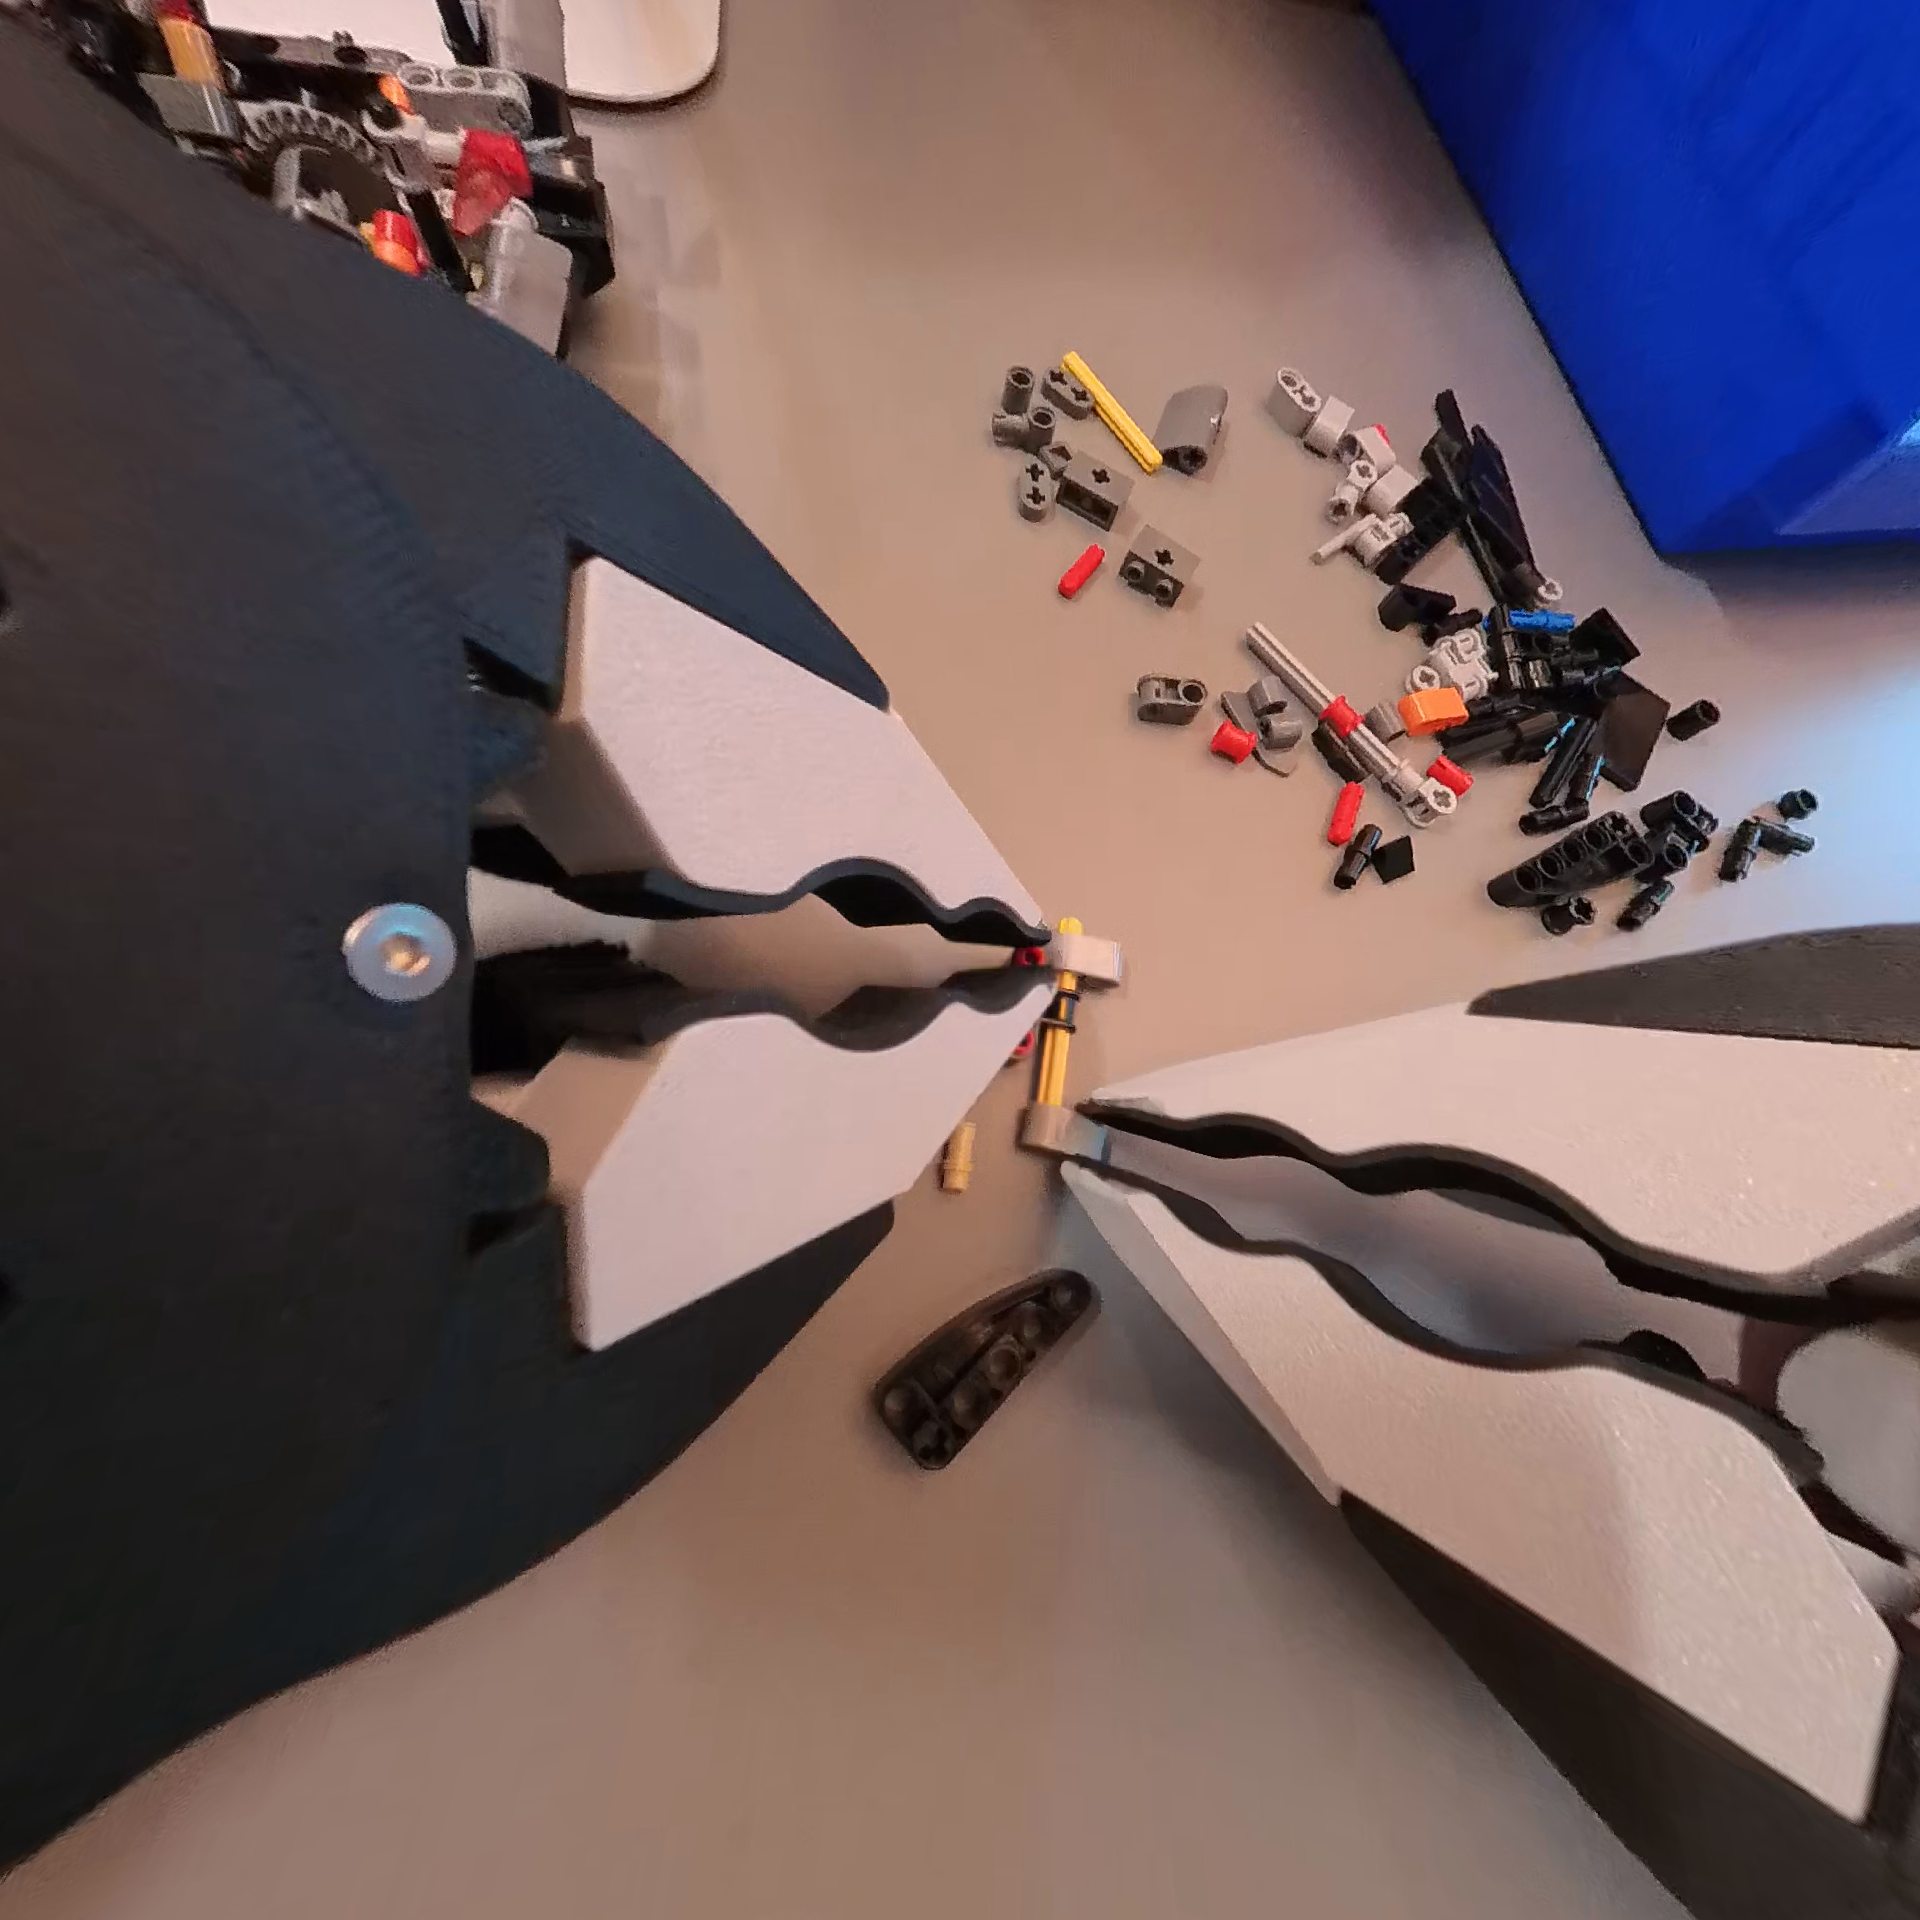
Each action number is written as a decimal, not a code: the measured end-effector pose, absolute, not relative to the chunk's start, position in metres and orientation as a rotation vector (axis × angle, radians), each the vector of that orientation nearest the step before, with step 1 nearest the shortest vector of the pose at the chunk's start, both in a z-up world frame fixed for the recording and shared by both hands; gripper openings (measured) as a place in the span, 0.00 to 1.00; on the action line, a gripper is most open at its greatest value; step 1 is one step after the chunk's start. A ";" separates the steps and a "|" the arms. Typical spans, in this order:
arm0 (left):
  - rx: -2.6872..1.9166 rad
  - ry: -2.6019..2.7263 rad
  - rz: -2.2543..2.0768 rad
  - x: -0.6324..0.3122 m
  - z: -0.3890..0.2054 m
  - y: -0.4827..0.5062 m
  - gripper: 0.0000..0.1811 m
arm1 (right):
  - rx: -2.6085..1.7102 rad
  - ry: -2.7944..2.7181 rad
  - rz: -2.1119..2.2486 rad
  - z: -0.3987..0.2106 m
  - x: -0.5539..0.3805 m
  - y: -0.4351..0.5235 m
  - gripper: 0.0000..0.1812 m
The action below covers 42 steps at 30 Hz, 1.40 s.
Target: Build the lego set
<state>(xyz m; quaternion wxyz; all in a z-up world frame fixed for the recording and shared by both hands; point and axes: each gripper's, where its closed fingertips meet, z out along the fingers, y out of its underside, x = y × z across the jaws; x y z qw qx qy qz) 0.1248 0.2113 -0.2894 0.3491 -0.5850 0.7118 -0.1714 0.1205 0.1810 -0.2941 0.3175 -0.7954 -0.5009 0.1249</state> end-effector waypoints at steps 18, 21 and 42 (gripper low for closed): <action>-1.506 1.883 -0.597 0.122 -0.295 0.203 0.17 | -2.066 -1.370 0.391 -0.294 0.123 0.182 0.03; -1.500 1.891 -0.606 0.122 -0.295 0.201 0.16 | -2.043 -1.412 0.400 -0.294 0.123 0.182 0.03; -1.497 1.892 -0.659 0.123 -0.296 0.200 0.16 | -1.864 -1.627 0.452 -0.295 0.123 0.183 0.03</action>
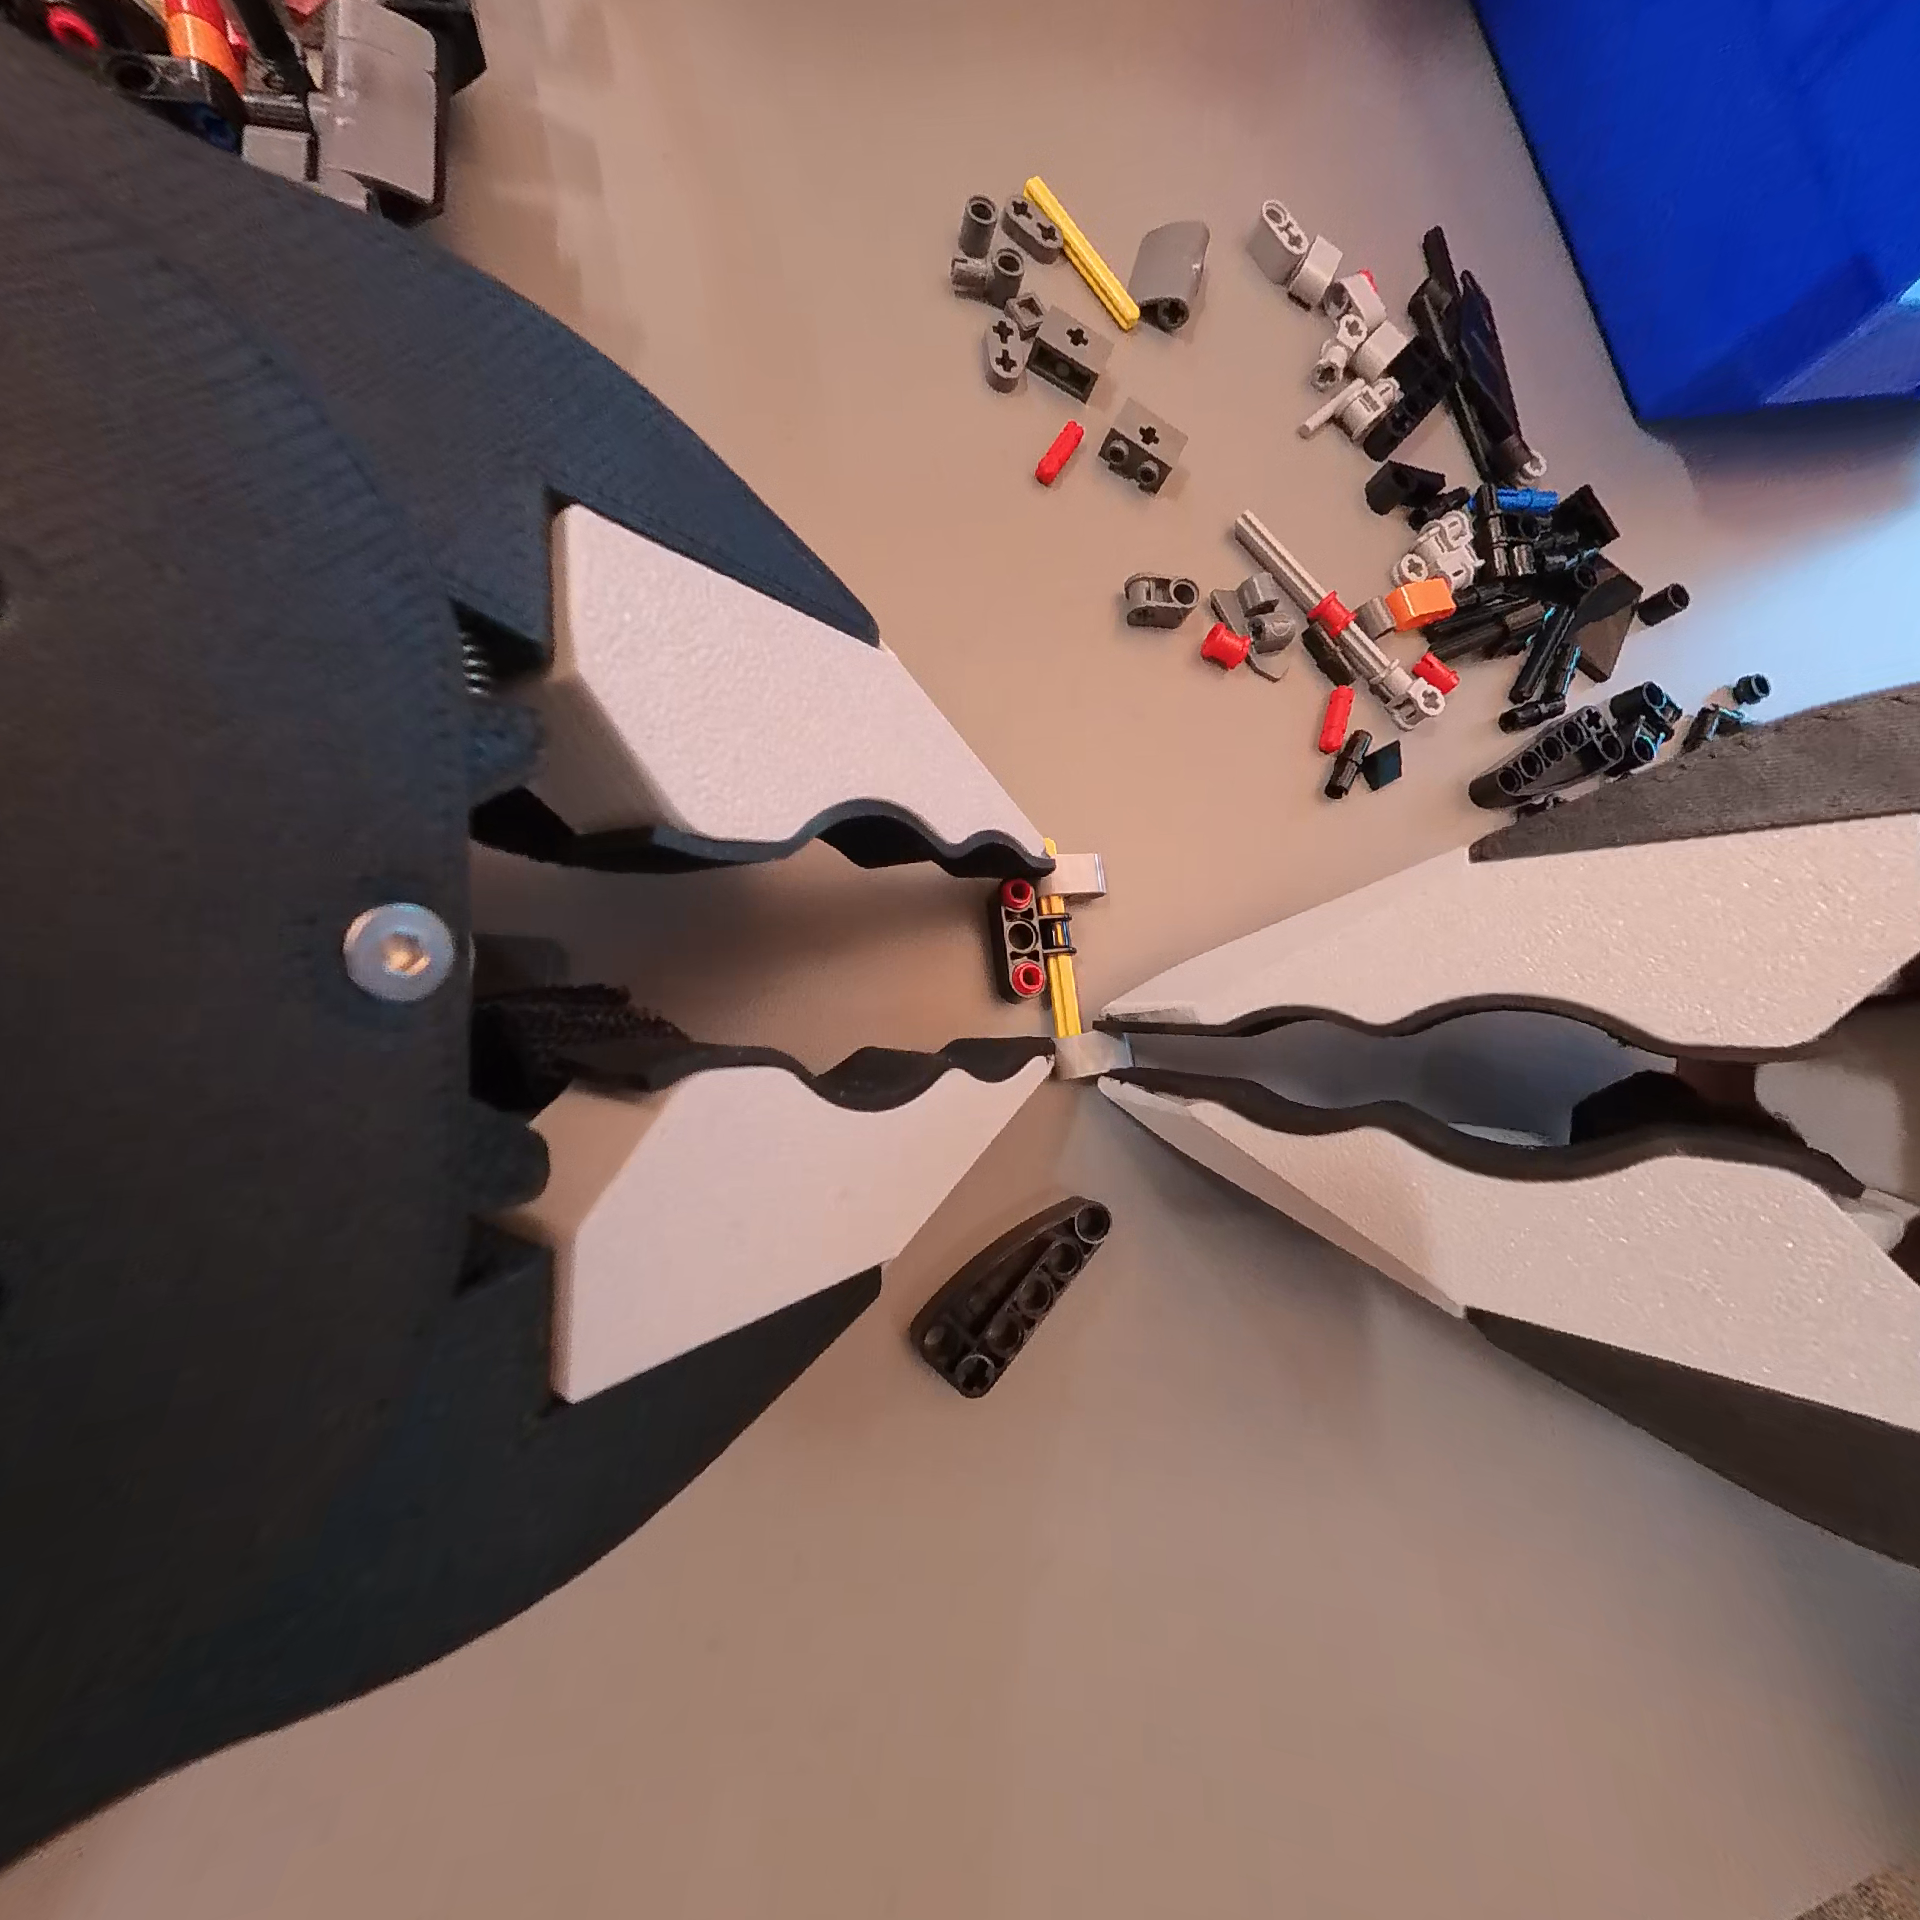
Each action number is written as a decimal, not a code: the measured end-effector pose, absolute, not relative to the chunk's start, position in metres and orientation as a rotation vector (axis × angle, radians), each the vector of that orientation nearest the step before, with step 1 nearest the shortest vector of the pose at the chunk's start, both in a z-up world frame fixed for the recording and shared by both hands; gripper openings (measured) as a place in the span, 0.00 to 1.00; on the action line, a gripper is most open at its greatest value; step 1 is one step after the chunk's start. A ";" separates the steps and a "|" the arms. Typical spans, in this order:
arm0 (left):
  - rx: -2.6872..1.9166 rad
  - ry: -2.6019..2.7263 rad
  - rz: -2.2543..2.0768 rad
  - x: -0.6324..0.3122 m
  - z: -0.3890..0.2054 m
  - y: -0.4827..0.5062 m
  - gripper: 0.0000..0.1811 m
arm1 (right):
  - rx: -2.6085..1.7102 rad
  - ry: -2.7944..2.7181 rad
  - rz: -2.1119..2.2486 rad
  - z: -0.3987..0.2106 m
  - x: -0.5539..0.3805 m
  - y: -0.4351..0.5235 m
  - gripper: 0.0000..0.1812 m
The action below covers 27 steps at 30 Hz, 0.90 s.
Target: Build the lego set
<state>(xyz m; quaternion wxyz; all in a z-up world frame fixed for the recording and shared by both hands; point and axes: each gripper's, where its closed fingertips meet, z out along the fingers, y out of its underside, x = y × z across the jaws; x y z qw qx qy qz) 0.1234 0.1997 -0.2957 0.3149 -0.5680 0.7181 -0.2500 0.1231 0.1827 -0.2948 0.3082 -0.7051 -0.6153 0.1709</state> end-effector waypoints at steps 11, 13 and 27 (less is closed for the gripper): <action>-1.507 1.885 -0.661 0.123 -0.296 0.201 0.15 | -1.859 -1.529 0.350 -0.295 0.123 0.184 0.03; -1.511 1.884 -0.664 0.123 -0.296 0.201 0.15 | -1.844 -1.502 0.294 -0.295 0.123 0.184 0.03; -1.522 1.865 -0.660 0.125 -0.295 0.204 0.12 | -1.772 -1.532 0.166 -0.295 0.123 0.185 0.03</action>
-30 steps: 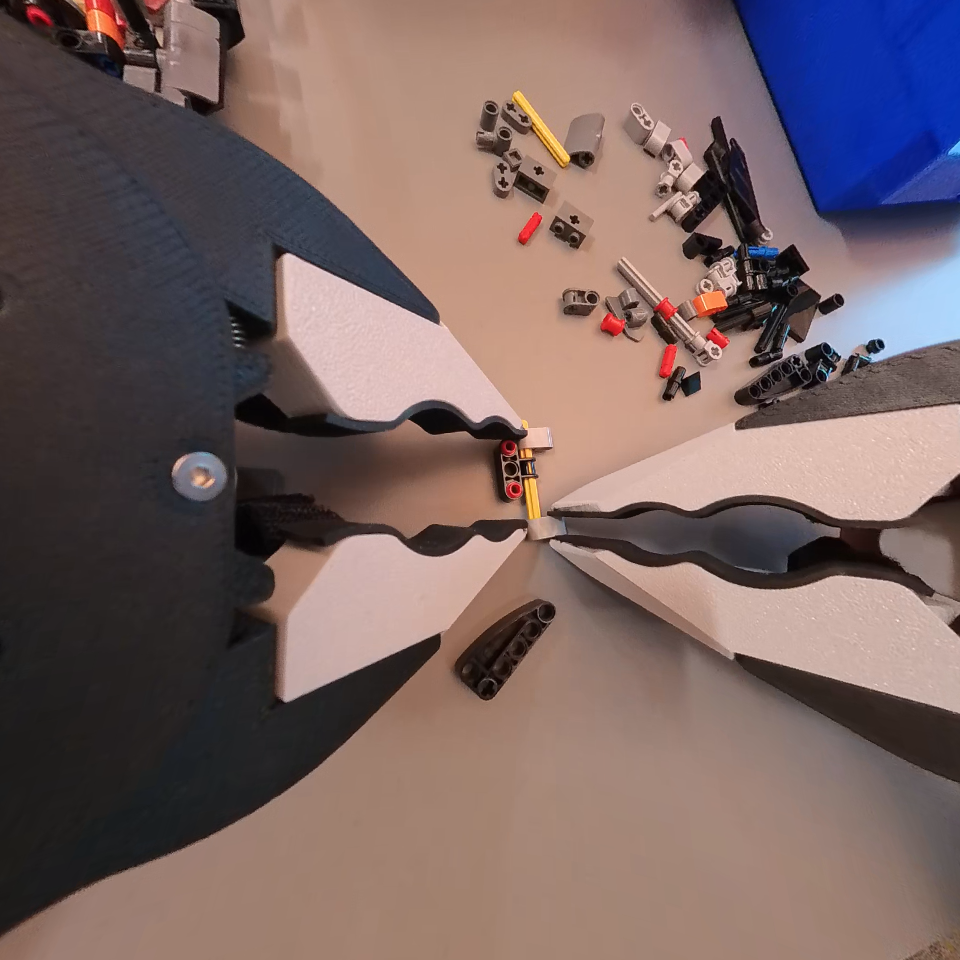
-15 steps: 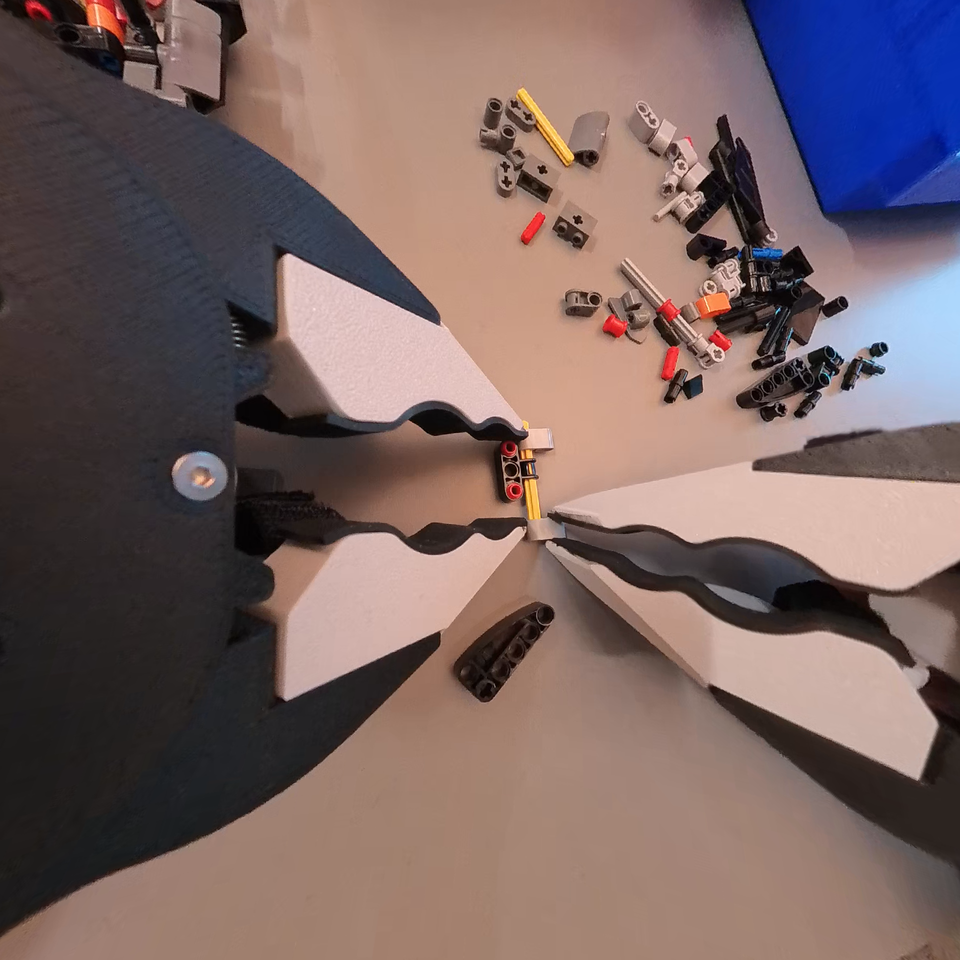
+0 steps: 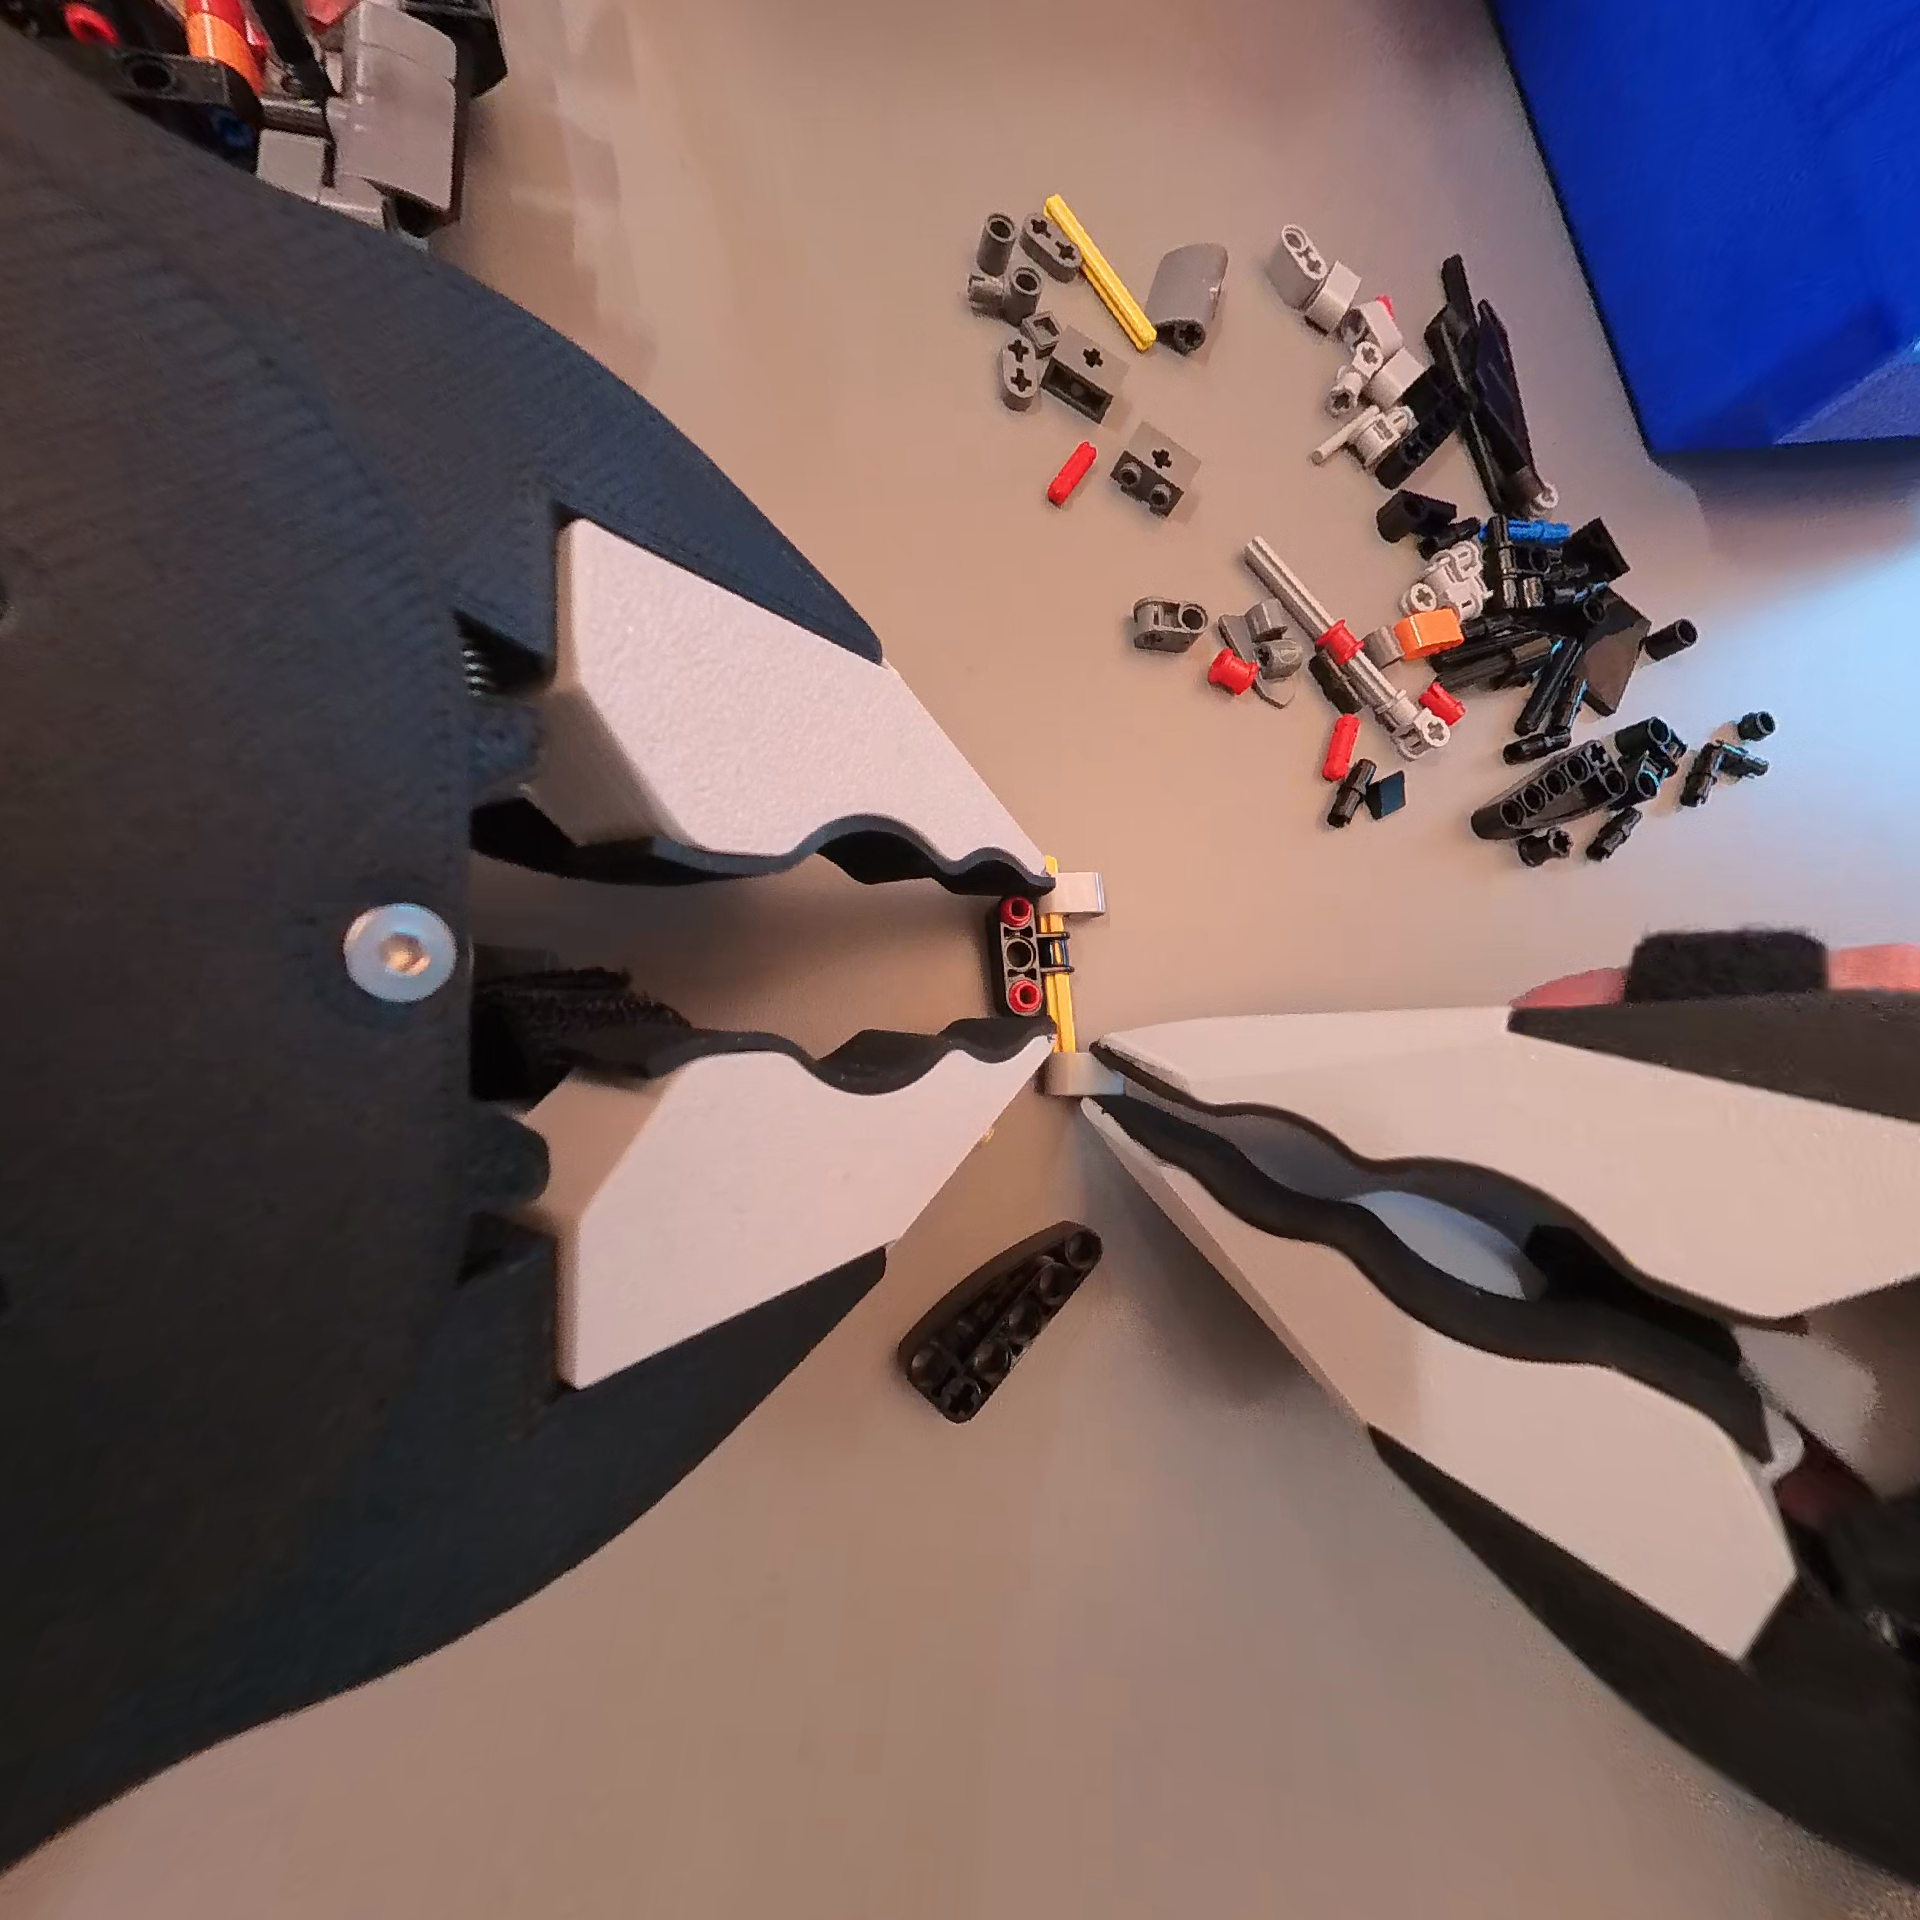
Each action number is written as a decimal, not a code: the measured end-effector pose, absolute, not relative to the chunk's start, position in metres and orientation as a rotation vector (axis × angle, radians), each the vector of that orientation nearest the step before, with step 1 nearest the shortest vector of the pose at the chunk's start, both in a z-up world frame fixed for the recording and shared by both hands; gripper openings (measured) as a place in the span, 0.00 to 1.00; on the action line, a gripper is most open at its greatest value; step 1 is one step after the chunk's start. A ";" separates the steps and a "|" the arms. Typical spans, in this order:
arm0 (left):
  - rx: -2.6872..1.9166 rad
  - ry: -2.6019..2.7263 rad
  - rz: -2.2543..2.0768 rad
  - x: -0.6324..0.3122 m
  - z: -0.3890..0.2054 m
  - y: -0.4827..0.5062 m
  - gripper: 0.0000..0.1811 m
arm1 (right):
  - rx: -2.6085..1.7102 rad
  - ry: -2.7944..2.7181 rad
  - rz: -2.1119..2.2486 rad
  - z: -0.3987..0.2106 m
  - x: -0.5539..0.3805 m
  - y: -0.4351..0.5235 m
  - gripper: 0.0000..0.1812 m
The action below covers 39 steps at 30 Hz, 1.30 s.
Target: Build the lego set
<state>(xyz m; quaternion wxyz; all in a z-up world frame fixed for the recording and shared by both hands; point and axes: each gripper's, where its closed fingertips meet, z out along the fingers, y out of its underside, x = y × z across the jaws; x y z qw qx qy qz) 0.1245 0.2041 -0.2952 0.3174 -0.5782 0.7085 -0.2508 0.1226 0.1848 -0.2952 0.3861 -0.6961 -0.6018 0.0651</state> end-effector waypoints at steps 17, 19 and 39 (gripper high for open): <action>-1.547 1.859 -0.692 0.125 -0.294 0.205 0.12 | -1.680 -1.575 -0.070 -0.294 0.125 0.185 0.02; -1.548 1.859 -0.692 0.125 -0.294 0.205 0.12 | -1.669 -1.571 -0.081 -0.294 0.125 0.185 0.02; -1.542 1.860 -0.682 0.125 -0.295 0.205 0.11 | -1.792 -1.515 0.272 -0.295 0.124 0.188 0.03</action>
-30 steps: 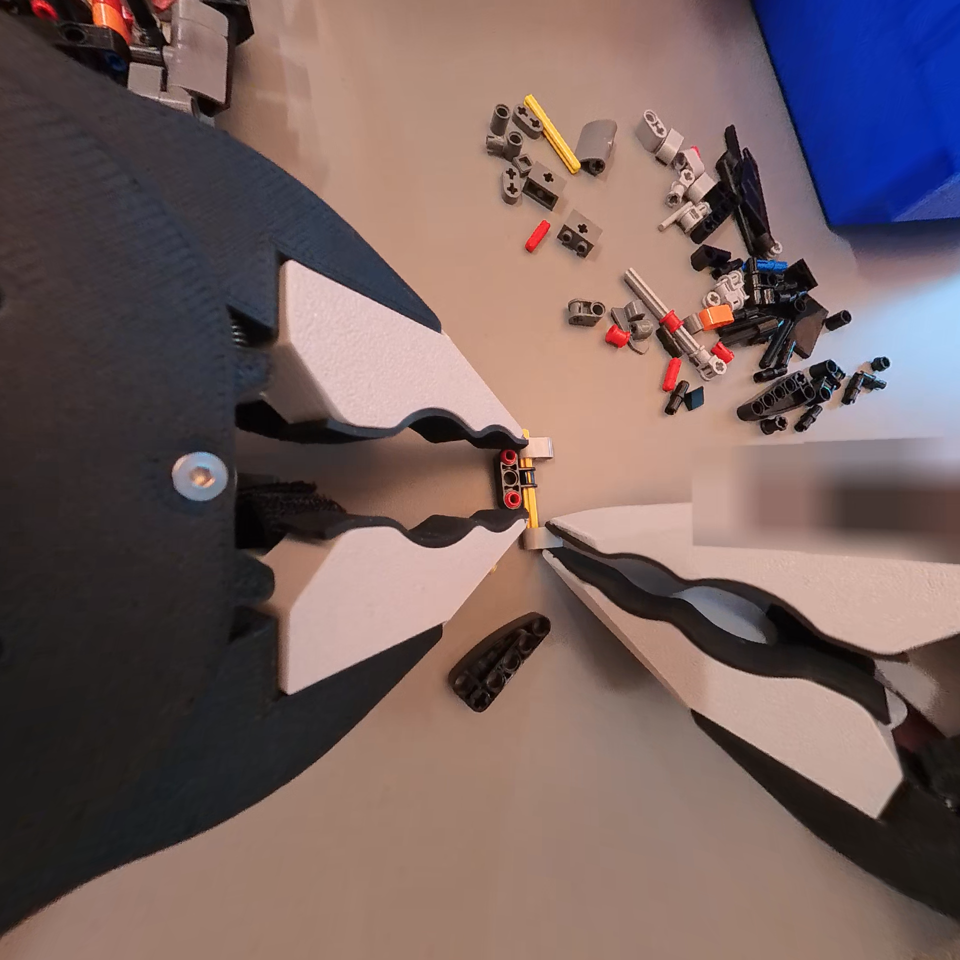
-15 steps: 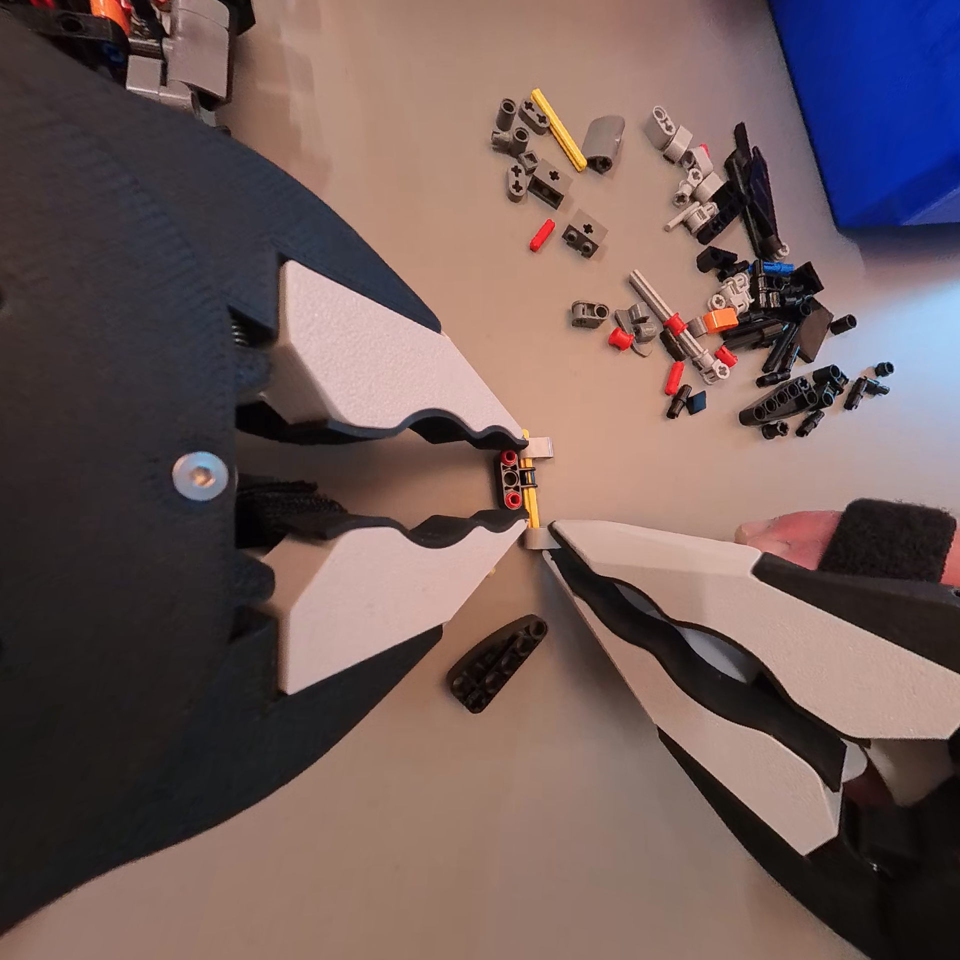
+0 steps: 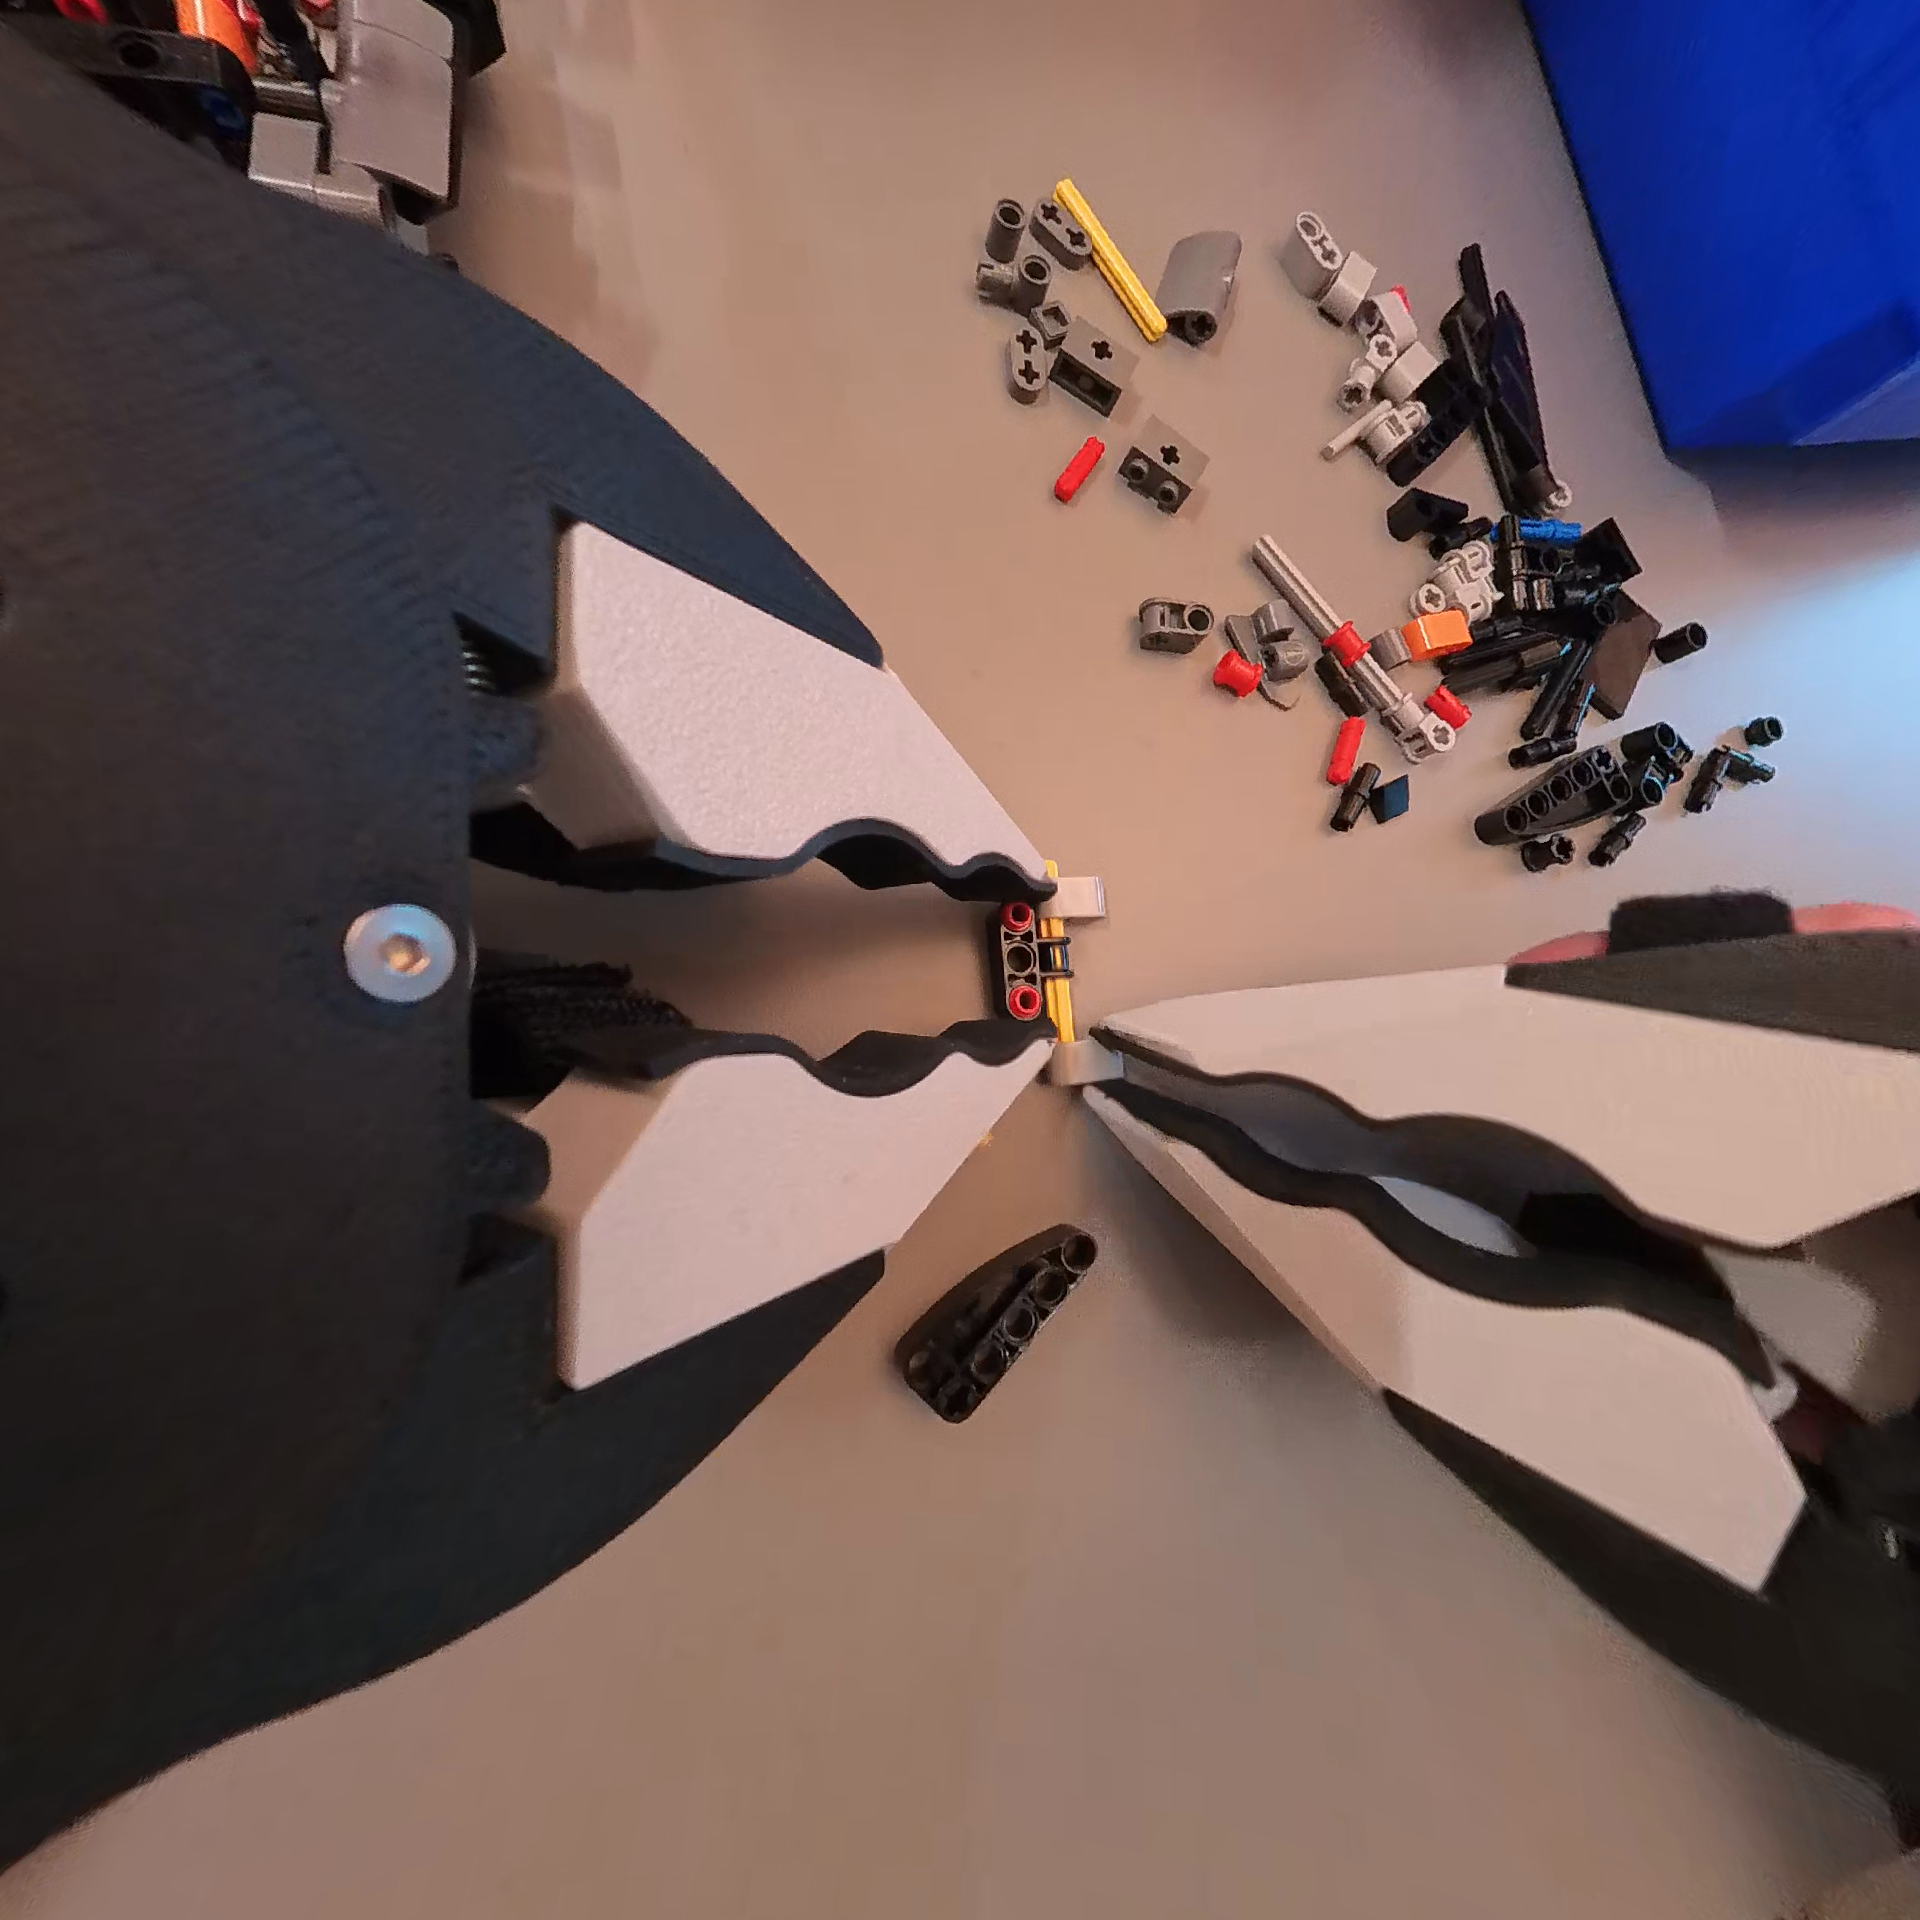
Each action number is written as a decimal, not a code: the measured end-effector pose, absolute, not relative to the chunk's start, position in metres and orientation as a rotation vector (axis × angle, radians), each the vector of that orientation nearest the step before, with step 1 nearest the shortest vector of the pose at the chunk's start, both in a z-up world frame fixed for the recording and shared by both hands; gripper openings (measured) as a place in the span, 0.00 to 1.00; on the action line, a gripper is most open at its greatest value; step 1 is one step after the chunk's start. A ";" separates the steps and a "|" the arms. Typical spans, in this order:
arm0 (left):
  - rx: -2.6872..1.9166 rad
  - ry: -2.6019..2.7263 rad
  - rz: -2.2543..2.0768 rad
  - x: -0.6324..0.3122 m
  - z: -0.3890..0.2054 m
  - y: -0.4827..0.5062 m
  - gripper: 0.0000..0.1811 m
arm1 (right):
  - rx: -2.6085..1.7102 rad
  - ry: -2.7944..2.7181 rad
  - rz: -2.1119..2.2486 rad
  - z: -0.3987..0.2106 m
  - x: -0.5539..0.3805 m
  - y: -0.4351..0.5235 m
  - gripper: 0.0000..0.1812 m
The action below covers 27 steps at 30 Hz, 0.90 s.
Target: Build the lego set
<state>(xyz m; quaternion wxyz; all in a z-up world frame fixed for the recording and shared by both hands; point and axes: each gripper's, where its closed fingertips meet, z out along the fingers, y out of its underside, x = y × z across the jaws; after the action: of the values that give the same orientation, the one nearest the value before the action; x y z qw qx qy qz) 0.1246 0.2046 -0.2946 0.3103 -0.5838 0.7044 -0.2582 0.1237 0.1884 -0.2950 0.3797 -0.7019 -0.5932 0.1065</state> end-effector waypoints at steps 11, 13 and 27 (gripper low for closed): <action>-1.522 1.885 -0.702 0.125 -0.295 0.200 0.12 | -1.862 -1.505 0.432 -0.294 0.122 0.198 0.21; -1.522 1.885 -0.702 0.125 -0.295 0.200 0.12 | -1.879 -1.515 0.467 -0.294 0.122 0.198 0.20; -1.544 1.873 -0.703 0.125 -0.295 0.201 0.11 | -1.867 -1.532 0.507 -0.294 0.121 0.199 0.20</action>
<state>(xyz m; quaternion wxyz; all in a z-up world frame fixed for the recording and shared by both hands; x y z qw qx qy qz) 0.1247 0.2006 -0.2948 0.3025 -0.5826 0.7063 -0.2651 0.1214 0.1987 -0.2943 0.3306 -0.7140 -0.5859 0.1940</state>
